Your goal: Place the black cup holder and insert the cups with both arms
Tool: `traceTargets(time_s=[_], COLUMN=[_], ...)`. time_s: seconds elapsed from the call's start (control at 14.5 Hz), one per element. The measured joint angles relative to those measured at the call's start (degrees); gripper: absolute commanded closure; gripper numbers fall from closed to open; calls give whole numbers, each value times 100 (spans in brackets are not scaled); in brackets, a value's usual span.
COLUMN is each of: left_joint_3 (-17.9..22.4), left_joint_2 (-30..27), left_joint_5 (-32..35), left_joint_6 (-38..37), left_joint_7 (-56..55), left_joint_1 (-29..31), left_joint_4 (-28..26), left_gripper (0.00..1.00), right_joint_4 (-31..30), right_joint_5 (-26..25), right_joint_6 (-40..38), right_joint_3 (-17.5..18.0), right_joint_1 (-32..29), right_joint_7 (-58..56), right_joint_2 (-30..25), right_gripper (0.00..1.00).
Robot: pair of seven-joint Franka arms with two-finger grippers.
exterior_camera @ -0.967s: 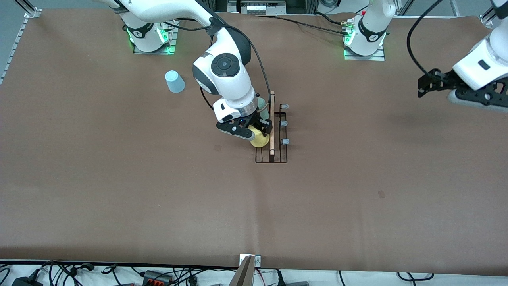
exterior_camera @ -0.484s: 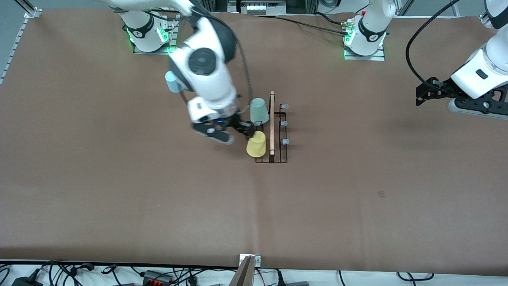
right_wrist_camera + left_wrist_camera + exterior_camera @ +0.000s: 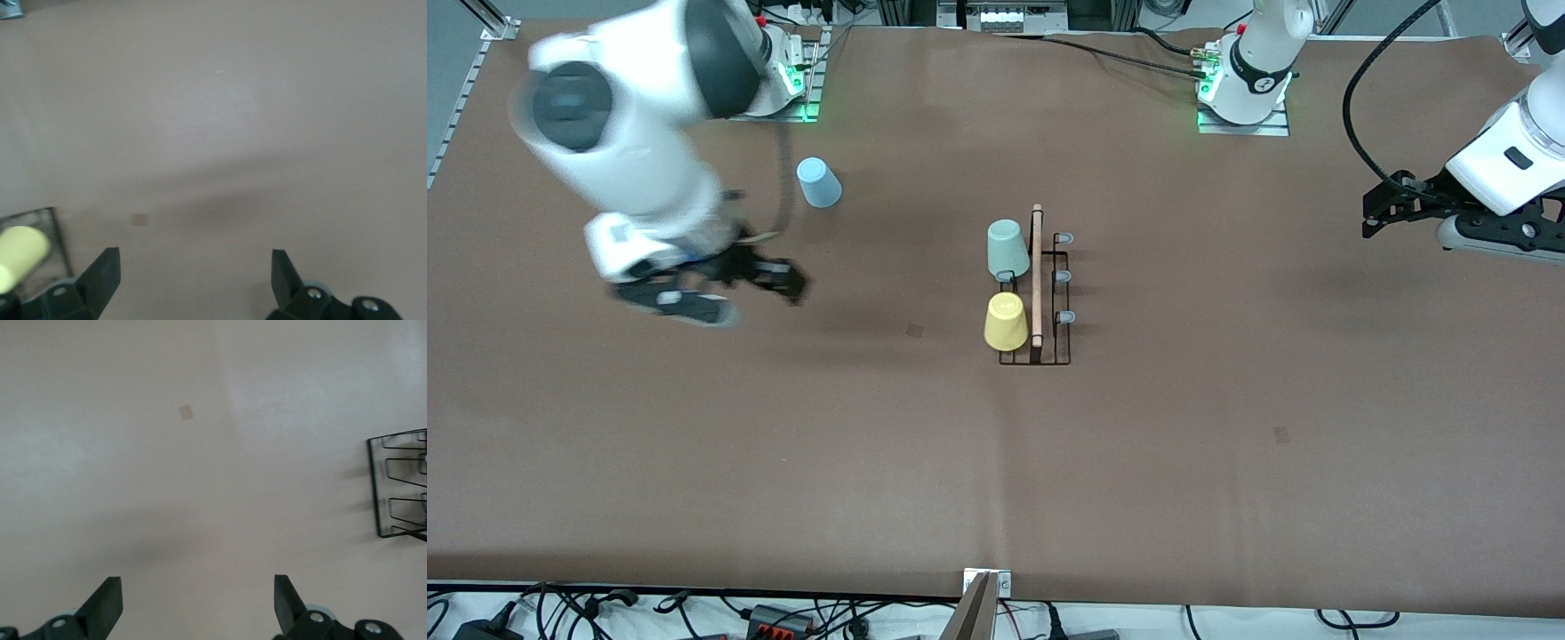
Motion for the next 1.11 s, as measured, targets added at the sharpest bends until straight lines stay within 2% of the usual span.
traceTargets(time_s=[0.21, 0.28, 0.48, 0.76, 1.11], left_joint_3=[-8, -10, -13, -21, -28], left_joint_2=[9, 9, 9, 9, 9], left_joint_5=[-40, -40, -40, -40, -40], left_joint_6=[0, 0, -3, -49, -103], left_joint_7=[-2, -3, -4, -4, -4], left_joint_1=[-1, -3, -3, -6, -10], left_joint_4=[11, 15, 24, 35, 36], left_gripper=[0, 0, 0, 0, 0], right_joint_4=[-32, -35, -47, -42, -60], right_joint_5=[54, 57, 161, 296, 315], right_joint_6=[-487, -676, -916, -1118, -1135], right_joint_3=[-75, -239, -1056, -1734, -1783], right_joint_1=[-851, -983, -1061, -863, -553], right_joint_7=[-1389, -1757, -2706, -2994, -3012], right_joint_2=[-331, -448, -737, -955, -835], right_gripper=[0, 0, 0, 0, 0])
